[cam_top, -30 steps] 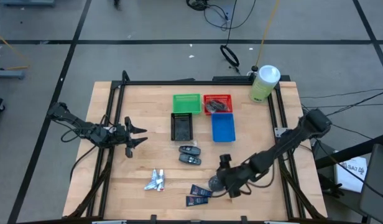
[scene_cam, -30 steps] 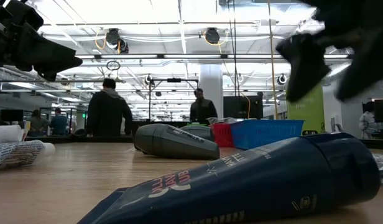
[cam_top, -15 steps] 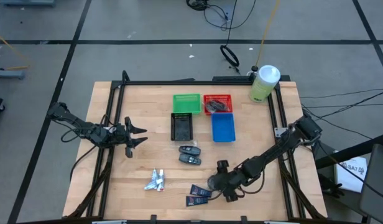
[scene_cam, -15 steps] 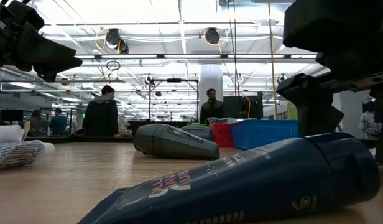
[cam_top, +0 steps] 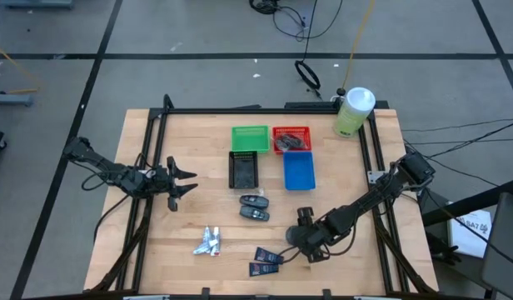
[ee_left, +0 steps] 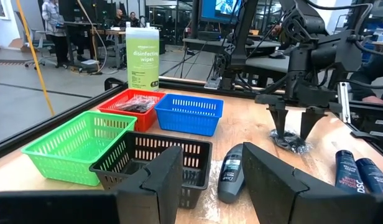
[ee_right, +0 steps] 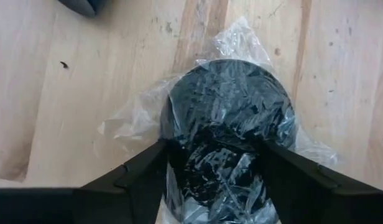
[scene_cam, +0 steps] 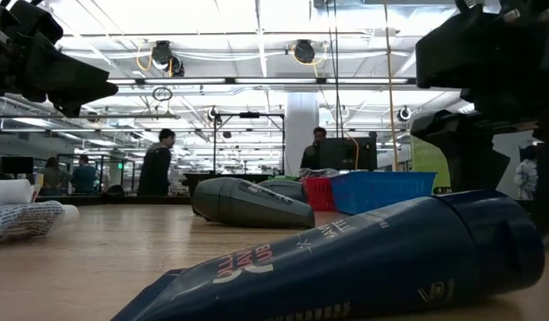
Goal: Pick & Place Travel size toiletries
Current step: Put the black hairbrush into the red bin
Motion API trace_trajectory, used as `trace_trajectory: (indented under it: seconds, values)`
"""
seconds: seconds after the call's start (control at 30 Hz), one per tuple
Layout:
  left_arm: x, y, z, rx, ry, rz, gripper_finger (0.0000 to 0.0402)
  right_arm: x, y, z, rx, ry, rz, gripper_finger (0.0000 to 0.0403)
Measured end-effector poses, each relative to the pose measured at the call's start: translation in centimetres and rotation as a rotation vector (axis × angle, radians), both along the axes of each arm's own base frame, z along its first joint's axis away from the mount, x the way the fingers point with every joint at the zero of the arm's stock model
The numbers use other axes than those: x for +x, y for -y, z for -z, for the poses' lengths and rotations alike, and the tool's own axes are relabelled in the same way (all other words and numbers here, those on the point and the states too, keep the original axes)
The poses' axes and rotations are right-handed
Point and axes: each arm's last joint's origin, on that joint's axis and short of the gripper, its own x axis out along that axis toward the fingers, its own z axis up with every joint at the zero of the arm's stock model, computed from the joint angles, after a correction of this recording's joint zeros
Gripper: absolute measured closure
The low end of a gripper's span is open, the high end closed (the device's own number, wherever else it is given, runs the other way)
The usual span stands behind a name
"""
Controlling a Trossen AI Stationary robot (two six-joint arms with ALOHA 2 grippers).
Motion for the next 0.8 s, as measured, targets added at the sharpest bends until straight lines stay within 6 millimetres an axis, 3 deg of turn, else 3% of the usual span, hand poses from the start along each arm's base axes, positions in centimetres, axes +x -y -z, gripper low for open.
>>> trace_trajectory:
  seconds: [0.47,0.8]
  values:
    - [0.0,-0.02,0.0,0.019,-0.003,-0.004,0.0238,-0.05,0.02,0.04,-0.002,-0.005,-0.002,0.0279]
    - [-0.01,-0.03,0.0,0.027,-0.004,-0.011,0.0238,-0.06,0.02,0.05,-0.001,-0.005,-0.002,0.0326]
